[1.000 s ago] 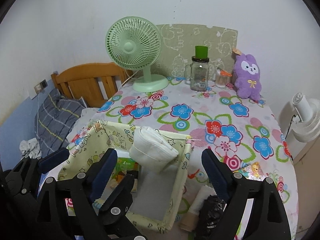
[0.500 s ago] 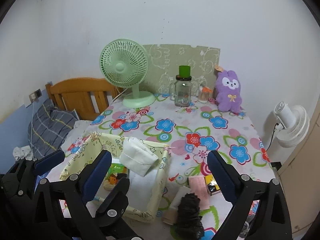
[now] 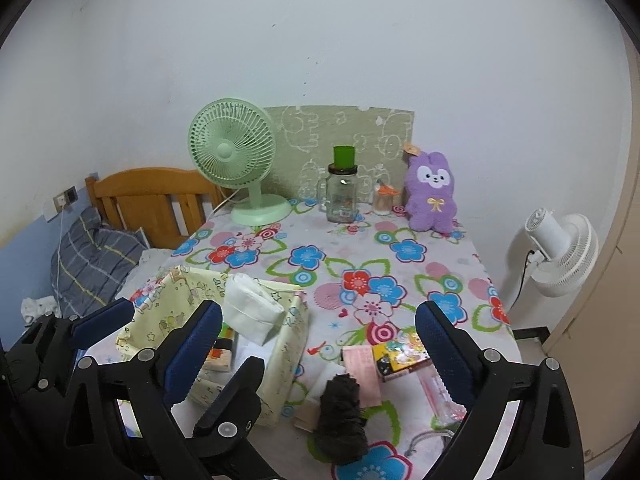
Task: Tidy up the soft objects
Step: 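Withdraw both tools from the fabric box and move toward the black bundle and gray glove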
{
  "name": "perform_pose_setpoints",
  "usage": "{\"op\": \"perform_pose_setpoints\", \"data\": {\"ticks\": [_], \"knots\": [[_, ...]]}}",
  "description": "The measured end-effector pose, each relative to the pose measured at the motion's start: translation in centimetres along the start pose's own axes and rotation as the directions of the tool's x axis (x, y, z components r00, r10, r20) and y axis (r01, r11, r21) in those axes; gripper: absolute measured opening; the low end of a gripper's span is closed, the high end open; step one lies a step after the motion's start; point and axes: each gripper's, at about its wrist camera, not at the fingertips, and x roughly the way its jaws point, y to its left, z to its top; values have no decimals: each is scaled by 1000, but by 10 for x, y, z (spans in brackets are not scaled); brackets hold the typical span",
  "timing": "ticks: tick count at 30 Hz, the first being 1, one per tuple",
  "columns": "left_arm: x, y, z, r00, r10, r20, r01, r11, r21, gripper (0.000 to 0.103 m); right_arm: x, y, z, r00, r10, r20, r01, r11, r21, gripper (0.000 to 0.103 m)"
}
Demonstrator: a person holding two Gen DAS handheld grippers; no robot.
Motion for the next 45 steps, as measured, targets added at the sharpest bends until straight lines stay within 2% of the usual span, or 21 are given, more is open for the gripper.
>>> {"op": "perform_pose_setpoints", "data": {"ticks": [14, 28, 39, 45], "knots": [[-5, -41, -2, 999, -37, 25, 36, 999, 28, 103, -21, -40, -13, 998, -45, 36, 43, 997, 64, 102], [4, -76, -15, 995, -97, -18, 98, 994, 54, 103, -29, -75, -33, 996, -86, 40, 82, 993, 87, 102], [20, -95, -41, 994, -104, -31, 106, 993, 61, 101, -20, -95, -62, 991, -127, 29, 124, 989, 84, 102], [38, -104, -55, 992, -97, -80, 103, 992, 69, 99, -8, -105, -80, 991, -131, 9, 130, 987, 98, 102]]}}
